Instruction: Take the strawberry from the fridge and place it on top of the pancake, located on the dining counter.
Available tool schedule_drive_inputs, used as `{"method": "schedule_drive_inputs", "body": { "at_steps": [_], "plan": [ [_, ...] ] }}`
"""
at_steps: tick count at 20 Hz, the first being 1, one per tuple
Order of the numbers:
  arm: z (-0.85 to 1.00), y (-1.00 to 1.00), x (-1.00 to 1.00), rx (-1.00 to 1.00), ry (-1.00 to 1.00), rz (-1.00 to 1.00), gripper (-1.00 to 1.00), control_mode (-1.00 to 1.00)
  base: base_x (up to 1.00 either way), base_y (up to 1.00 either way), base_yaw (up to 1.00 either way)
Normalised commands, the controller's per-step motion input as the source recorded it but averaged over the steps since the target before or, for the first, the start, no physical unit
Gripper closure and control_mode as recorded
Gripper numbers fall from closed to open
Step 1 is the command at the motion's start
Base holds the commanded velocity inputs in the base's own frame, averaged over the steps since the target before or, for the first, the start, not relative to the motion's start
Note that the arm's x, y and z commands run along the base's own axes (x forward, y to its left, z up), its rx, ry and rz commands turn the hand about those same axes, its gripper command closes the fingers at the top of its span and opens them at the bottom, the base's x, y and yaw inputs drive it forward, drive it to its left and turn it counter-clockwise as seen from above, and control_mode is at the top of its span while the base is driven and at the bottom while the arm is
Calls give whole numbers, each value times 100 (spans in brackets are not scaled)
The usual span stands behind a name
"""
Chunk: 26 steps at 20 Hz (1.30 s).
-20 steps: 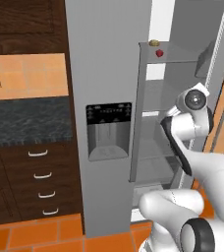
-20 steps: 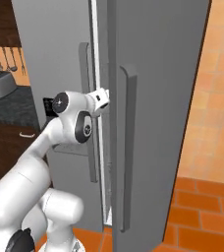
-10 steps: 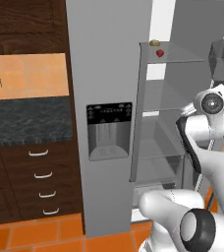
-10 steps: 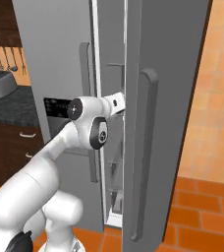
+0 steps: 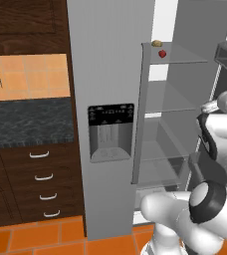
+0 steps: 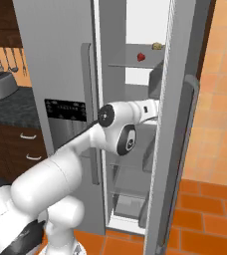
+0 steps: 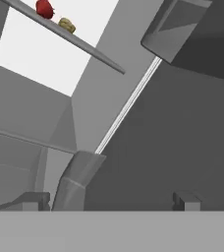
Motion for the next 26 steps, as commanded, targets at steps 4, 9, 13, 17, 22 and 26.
{"method": "schedule_drive_inputs", "body": {
  "at_steps": [4, 9, 13, 17, 22, 26],
  "plan": [
    [3, -100, 0, 10, 0, -3, -100, -100, 0, 0, 0],
    [7, -95, 0, 8, 6, -1, -100, -100, 0, 0, 0],
    [0, -51, -11, 3, 3, 1, -100, -100, 0, 0, 0],
    [25, 1, -87, 5, -2, 0, -100, -100, 0, 0, 0],
    [53, 40, -70, 1, 0, 0, -100, -100, 0, 0, 0],
    [56, 52, -79, 4, 5, 0, -100, -100, 0, 0, 0]
  ]
}}
